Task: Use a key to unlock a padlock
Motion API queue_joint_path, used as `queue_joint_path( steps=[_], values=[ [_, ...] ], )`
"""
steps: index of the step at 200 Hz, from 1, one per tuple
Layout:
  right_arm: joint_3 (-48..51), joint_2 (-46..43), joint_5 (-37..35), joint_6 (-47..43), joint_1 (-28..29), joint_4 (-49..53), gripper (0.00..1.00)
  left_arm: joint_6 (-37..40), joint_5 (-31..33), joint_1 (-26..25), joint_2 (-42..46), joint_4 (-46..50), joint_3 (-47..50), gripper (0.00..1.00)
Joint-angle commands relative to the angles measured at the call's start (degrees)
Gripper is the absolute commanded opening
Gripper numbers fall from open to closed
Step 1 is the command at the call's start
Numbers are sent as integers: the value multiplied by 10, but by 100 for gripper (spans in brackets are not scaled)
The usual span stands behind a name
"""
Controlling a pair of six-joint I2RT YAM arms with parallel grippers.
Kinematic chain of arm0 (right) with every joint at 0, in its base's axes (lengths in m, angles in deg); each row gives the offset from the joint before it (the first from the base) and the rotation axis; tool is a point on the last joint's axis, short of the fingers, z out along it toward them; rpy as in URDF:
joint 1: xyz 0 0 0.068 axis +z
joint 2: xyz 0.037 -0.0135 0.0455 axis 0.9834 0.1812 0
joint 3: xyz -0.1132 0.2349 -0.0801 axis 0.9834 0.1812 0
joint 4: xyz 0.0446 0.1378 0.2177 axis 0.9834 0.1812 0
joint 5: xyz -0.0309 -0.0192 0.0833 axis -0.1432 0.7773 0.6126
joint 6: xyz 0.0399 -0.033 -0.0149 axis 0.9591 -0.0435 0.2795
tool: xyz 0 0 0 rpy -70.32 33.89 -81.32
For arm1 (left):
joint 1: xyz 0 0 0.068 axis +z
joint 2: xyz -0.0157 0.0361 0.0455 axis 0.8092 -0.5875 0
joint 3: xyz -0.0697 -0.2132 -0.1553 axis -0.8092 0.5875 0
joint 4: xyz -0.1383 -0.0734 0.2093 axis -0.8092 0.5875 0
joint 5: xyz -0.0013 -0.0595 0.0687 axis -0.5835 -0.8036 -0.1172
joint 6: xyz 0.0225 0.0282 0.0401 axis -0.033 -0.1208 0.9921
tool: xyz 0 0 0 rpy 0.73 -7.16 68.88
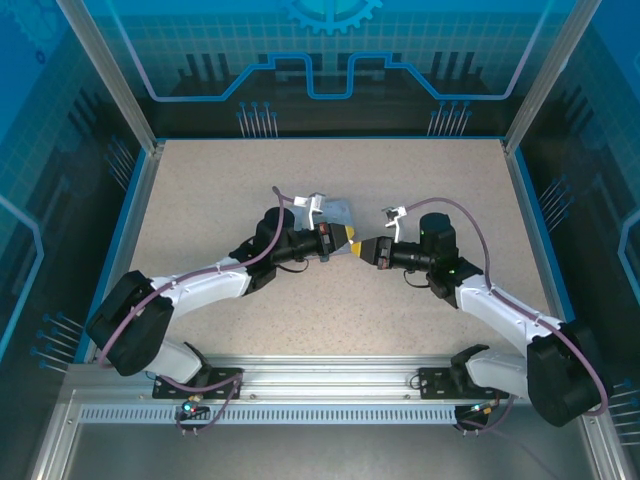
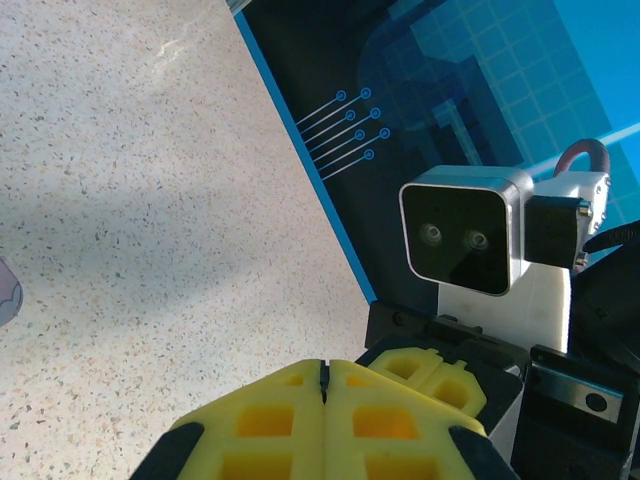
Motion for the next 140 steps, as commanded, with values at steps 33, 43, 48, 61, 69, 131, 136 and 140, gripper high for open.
queue_joint_path(
  steps=[33, 43, 48, 61, 69, 131, 136, 140],
  values=[
    [-34, -2, -37, -36, 7, 69, 0, -24, 65, -1, 24, 67, -15, 46],
    [-45, -10, -64, -60, 9, 110, 0, -25, 81, 1, 37, 116, -29, 56],
    [-53, -15, -85, -76, 11, 137, 0, -24, 90, 2, 44, 143, -38, 58],
    [-75, -24, -142, -117, 21, 197, 0, -23, 112, 5, 56, 234, -71, 64],
    [-87, -28, -177, -135, 28, 224, 0, -23, 123, 8, 57, 298, -98, 66],
    [-151, -28, -450, -252, 145, 313, 0, -83, 58, 43, 9, 530, -233, 68],
    [-153, -27, -469, -260, 154, 311, 0, -87, 54, 44, 5, 534, -236, 68],
    [-154, -26, -479, -264, 161, 309, 0, -91, 52, 44, 3, 537, -240, 68]
  ],
)
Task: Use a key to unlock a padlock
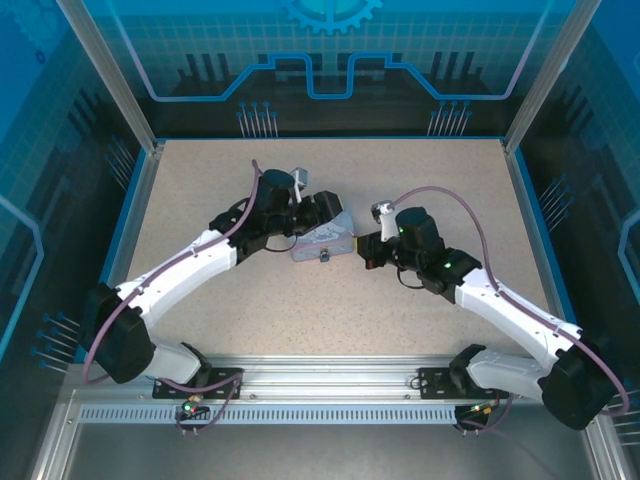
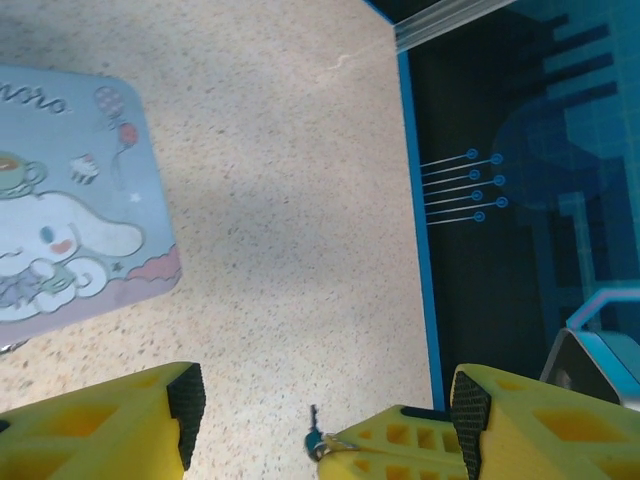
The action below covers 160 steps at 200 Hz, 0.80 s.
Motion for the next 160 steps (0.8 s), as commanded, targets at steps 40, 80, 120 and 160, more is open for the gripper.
queue_joint_path(
  steps=[40, 80, 120, 160],
  values=[
    [-38, 18, -182, -89, 75, 23, 0, -62, -51, 4, -40, 101, -31, 66],
    [-69, 48, -188, -102, 97, 19, 0, -92, -61, 2, -53, 71, -21, 63],
    [-79, 67, -196, -107, 109, 21, 0, -102, -61, -2, -58, 46, -12, 54],
    [-80, 80, -208, -105, 116, 19, 0, -105, -61, -7, -63, 38, -13, 47]
  ],
)
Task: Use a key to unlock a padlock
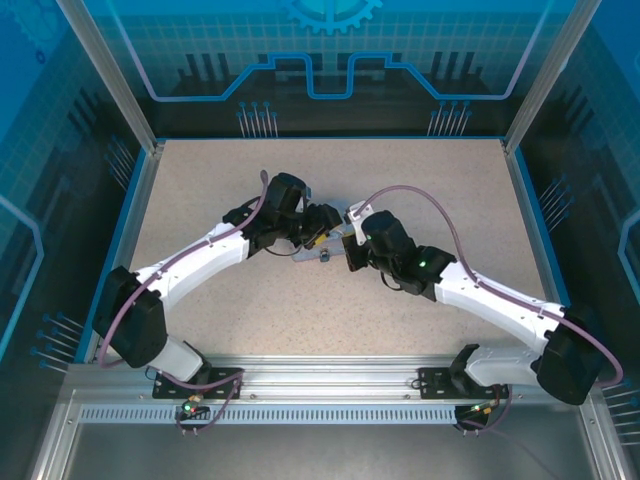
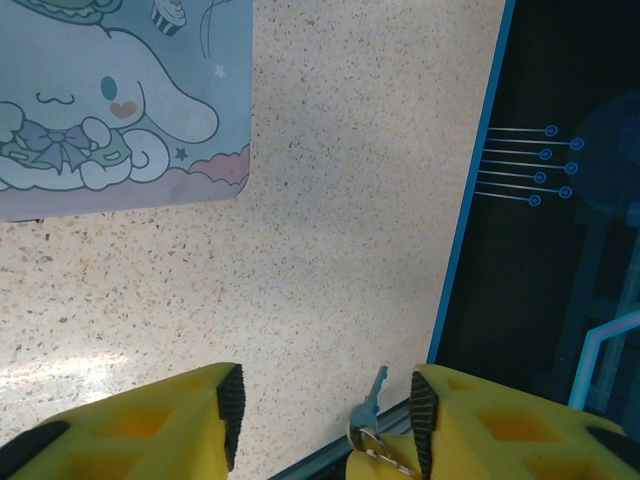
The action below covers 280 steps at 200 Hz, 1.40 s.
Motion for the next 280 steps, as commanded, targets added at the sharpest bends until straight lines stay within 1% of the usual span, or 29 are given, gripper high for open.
queue_joint_path(
  steps=[1, 36, 91, 109, 123, 158, 222, 238, 242, 244, 265, 273, 280],
  values=[
    [-18, 8, -19, -8, 11, -2, 0, -8, -12, -6, -7, -13, -2, 47],
    [-25, 21, -27, -8, 16, -5, 0, -9, -10, -11, -12, -18, -2, 41],
    [-29, 28, -38, -10, 21, -5, 0, -8, -7, -13, -16, -21, -1, 37],
    [-28, 28, -38, -11, 22, -5, 0, -8, -6, -13, -18, -23, 0, 33],
    [-29, 29, -37, -11, 22, -5, 0, -7, -7, -14, -18, -29, 2, 28],
    [-26, 28, -38, -10, 22, -7, 0, -6, -3, -15, -21, -29, 0, 24],
    [-23, 24, -38, -9, 22, -12, 0, -4, 1, -17, -24, -25, -7, 9],
    [-23, 24, -38, -8, 23, -9, 0, -3, 2, -18, -27, -25, -9, 0],
    [-23, 23, -38, -8, 23, -9, 0, -3, 2, -17, -28, -25, -10, 0],
    [-23, 23, -38, -7, 22, -8, 2, -3, 3, -18, -28, -24, -10, 0],
    [-20, 4, -50, 1, 20, 12, 33, 8, 14, -17, -29, -22, -9, 0],
    [-10, -15, -43, 4, 14, 13, 42, 18, 20, -17, -28, -21, -8, 0],
    [2, -33, -33, 10, 3, 15, 54, 31, 22, -15, -28, -22, -7, 0]
  ],
)
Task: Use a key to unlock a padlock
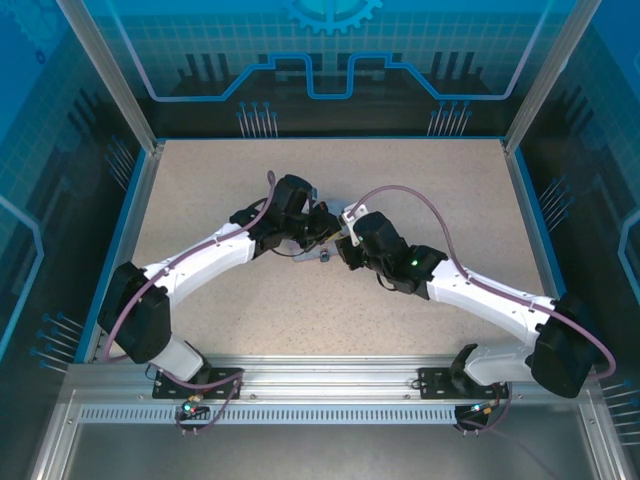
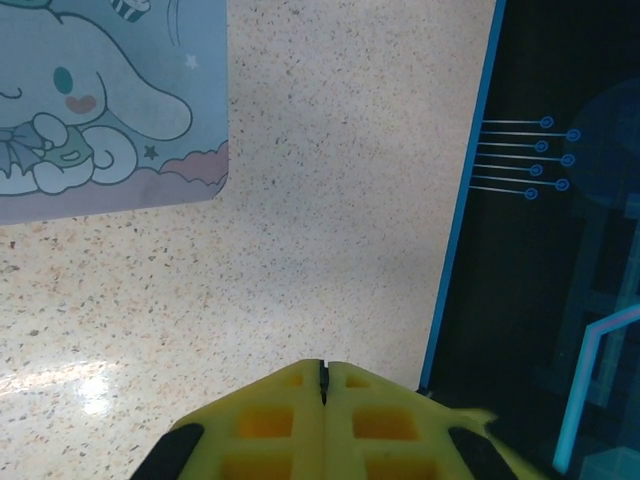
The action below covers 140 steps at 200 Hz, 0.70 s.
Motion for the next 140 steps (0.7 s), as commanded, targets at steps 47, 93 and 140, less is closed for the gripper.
queue_joint_path(
  steps=[47, 93, 140],
  values=[
    [65, -132, 60, 72, -97, 33, 85, 122, 43, 1, 17, -19, 17, 0],
    [59, -134, 182, 145, -177, 42, 94, 182, 82, 1, 63, -99, 76, 0],
    [49, -91, 338, 259, -250, -17, 100, 230, 141, 1, 137, -217, 166, 0]
  ],
)
